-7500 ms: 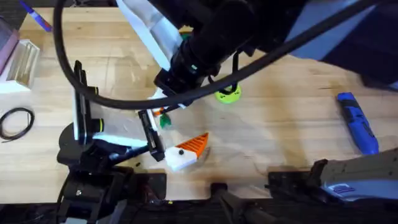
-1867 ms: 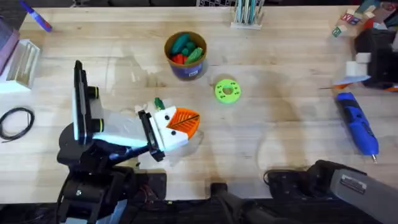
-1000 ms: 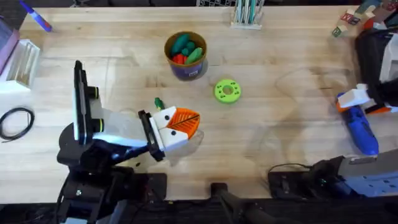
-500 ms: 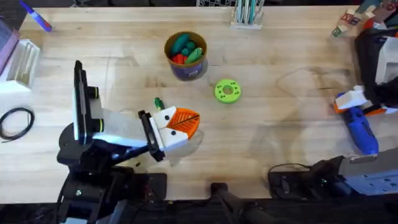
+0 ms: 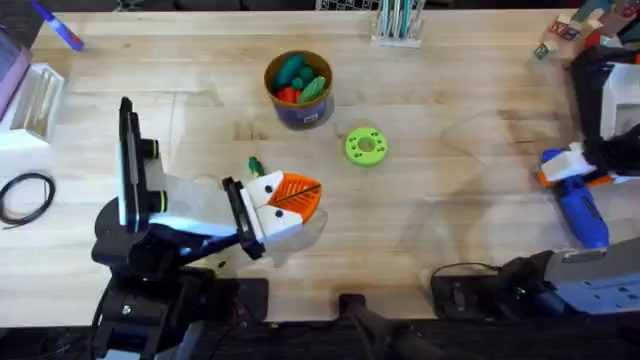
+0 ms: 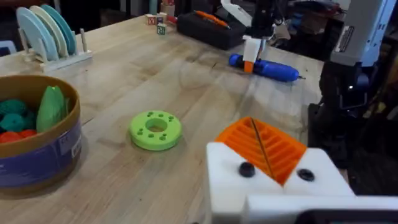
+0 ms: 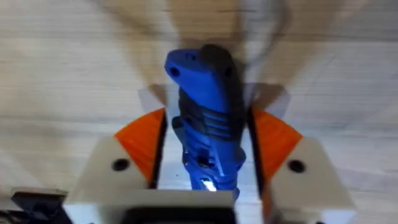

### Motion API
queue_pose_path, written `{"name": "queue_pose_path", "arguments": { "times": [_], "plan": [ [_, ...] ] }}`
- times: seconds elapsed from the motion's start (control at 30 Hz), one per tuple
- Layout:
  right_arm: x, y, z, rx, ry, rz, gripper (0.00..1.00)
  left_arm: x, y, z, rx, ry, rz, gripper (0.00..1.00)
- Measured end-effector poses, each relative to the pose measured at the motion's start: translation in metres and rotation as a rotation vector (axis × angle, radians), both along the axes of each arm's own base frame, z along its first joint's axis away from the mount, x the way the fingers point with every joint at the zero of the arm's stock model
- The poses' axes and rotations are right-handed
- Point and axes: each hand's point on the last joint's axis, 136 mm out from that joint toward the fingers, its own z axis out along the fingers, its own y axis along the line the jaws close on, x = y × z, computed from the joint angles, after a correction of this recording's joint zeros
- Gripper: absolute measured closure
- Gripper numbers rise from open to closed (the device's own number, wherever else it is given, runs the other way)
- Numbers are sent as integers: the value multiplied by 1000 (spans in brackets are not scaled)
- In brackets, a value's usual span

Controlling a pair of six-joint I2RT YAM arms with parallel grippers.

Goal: Pick up the gripper from the table and insert it into the empty holder that is missing its gripper. Then pick up a screw, insert it into the mounting hole, and use the screwdriver to tighten it. Finally, clean up the table by picking up the vegetable and placing it into the bucket.

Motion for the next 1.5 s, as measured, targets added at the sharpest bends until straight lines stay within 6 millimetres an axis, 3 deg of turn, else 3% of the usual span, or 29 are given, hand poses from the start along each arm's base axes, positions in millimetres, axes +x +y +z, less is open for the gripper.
{"name": "queue_pose_path", "arguments": {
  "times": [0.13,0.27,0.43,0.53,0.63,0.8,1.07,1.17,1.27,1.5],
  "plan": [
    [1,-4,-2,-19,-6,6,681,0,0,0,0,0,0,997],
    [2,0,-3,-12,-3,20,957,0,0,0,0,0,0,997],
    [6,10,0,-12,-7,44,980,0,0,0,0,0,0,997],
    [13,18,14,-38,-47,60,980,0,0,0,0,0,0,997],
    [27,21,43,-111,-146,60,980,0,0,0,0,0,0,997],
    [46,34,116,-235,-409,16,980,0,0,0,0,0,0,997],
    [48,104,254,-281,-980,6,981,0,0,0,0,0,0,997],
    [46,138,293,-213,-1203,24,981,0,0,0,0,0,0,997],
    [46,181,313,-70,-1374,86,981,0,0,0,0,0,0,997],
    [54,282,318,356,-1563,285,981,0,0,0,0,0,0,997]
  ]
}}
